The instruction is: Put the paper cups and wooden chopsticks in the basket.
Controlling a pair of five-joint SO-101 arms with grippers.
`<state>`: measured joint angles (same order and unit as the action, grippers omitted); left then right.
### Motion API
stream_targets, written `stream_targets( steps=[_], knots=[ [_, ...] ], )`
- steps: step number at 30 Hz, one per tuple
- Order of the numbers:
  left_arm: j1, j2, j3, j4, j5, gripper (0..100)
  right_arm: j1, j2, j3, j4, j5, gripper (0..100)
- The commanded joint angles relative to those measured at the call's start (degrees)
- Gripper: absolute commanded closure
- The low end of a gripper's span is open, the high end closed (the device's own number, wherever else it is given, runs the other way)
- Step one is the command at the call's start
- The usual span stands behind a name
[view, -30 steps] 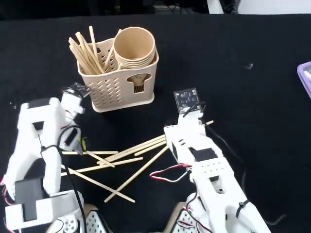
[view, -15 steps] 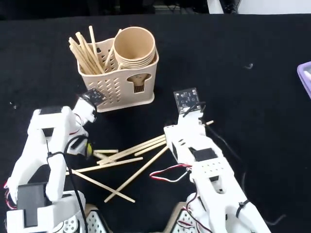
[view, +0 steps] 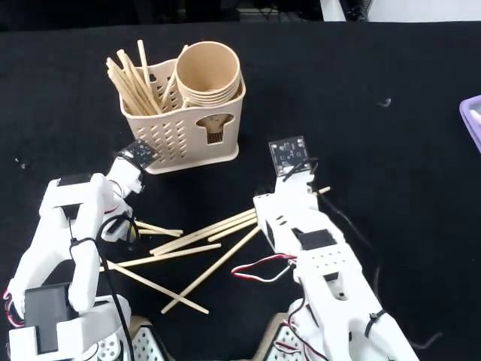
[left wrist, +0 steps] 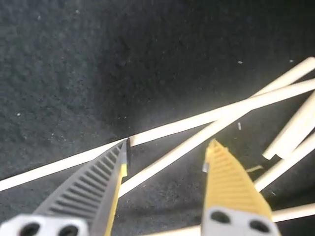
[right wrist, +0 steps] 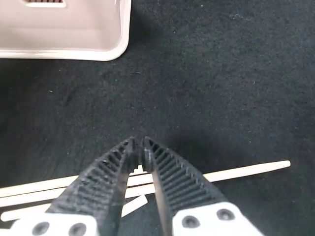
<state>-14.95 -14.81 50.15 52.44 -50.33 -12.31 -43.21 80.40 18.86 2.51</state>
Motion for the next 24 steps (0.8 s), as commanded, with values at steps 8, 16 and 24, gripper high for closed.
stream_targets(
  steps=[8,16,24],
  knots=[
    [-6.2,-0.9,-2.2,-0.1,-4.9,83,-1.0,-1.3,-0.1,-1.3,0.3,96.9],
    [-10.2,-0.9,-4.6,-0.1,-4.0,76,-1.0,-1.3,-0.1,-1.3,0.3,96.9],
    [-8.8,-0.9,-8.3,5.2,-3.3,73,-1.0,-1.3,-0.1,-1.3,0.3,96.9]
  ],
)
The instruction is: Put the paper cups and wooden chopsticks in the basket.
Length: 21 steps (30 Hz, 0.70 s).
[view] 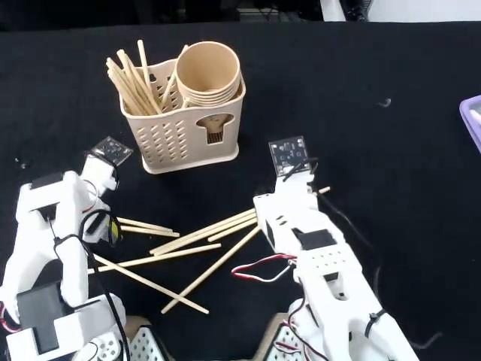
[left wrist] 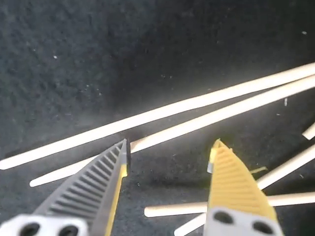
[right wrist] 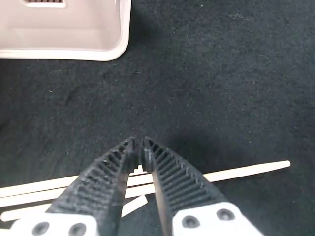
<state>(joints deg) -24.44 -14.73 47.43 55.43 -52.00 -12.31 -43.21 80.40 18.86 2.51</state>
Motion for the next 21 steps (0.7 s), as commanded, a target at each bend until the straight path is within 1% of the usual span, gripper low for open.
stream_targets(
  steps=[1,2,6,9,21],
  knots=[
    [0.7,-1.0,-6.5,2.3,-1.6,73,-1.0,-1.3,-0.1,-1.3,0.3,96.9],
    [0.7,-1.0,-7.3,2.2,-2.1,73,-1.0,-1.3,-0.1,-1.3,0.3,96.9],
    [1.0,-0.3,-7.9,1.7,-7.9,73,-1.0,-1.3,-0.1,-1.3,0.3,96.9],
    [1.4,-0.3,-7.2,1.1,-9.4,73,-1.0,-1.3,-0.1,-1.3,0.3,96.9],
    [1.3,-0.3,5.0,-17.1,-9.1,73,-1.0,-1.3,-0.1,-1.3,0.3,96.9]
  ],
)
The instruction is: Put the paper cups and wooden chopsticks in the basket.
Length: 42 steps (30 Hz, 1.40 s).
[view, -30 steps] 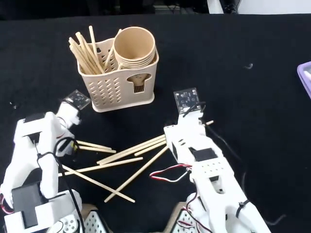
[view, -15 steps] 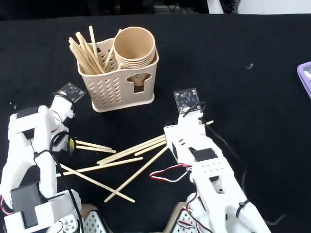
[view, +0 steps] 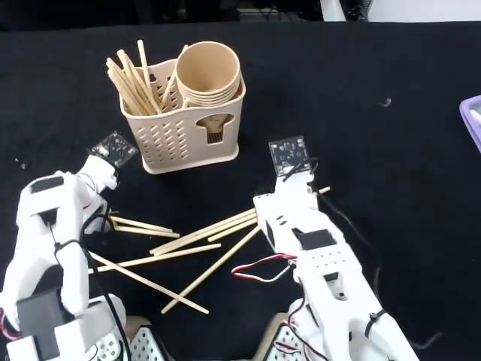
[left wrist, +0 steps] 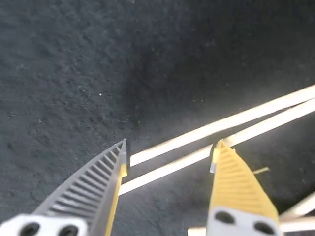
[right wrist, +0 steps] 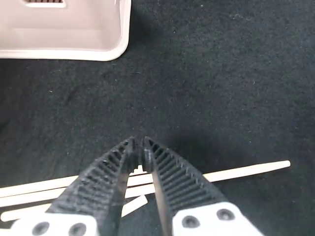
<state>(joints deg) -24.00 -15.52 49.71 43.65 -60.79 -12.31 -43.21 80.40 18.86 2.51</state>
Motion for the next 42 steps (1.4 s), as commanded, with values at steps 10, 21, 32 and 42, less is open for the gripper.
stream_targets(
  steps=[10,21,32,42],
  knots=[
    [0.7,0.4,6.5,-5.9,-2.8,73,-1.0,-1.3,-0.1,-1.3,0.3,96.9],
    [-0.5,-0.3,5.4,-5.9,-3.1,79,-1.0,-1.3,-0.1,-1.3,0.3,96.9],
    [-4.5,-7.6,1.9,-5.7,11.2,74,-1.1,-1.3,-0.2,-1.3,0.3,96.9],
    [-4.7,-24.4,-4.0,17.6,38.2,74,-1.1,-1.3,-0.2,-1.3,0.3,96.9]
  ],
)
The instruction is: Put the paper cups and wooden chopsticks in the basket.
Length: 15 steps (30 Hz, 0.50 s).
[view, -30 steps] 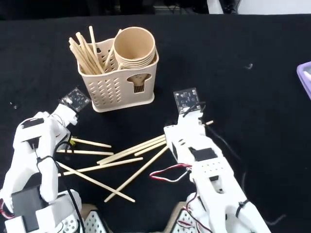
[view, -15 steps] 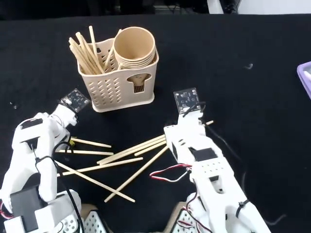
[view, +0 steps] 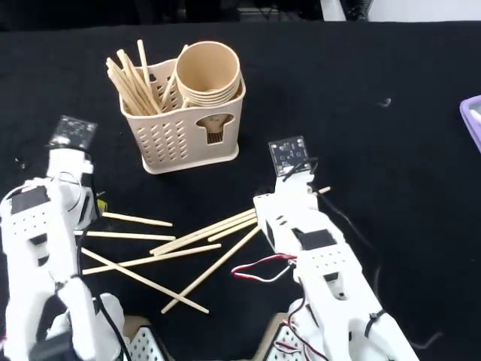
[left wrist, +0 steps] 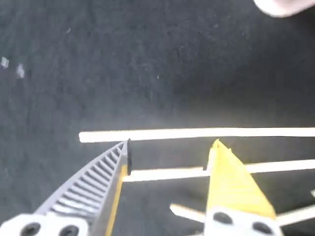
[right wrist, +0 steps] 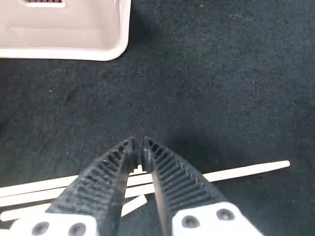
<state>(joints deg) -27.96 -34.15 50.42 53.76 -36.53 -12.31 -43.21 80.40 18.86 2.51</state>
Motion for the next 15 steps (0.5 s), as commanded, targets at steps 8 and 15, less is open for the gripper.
stream_targets(
  steps=[8,15],
  knots=[
    [-5.1,-2.1,-4.7,16.1,48.8,74,-1.1,-1.3,0.1,-1.3,0.3,96.9],
    [-5.7,10.6,-6.0,16.9,60.2,74,-1.1,-1.3,0.1,-1.3,0.3,96.9]
  ],
)
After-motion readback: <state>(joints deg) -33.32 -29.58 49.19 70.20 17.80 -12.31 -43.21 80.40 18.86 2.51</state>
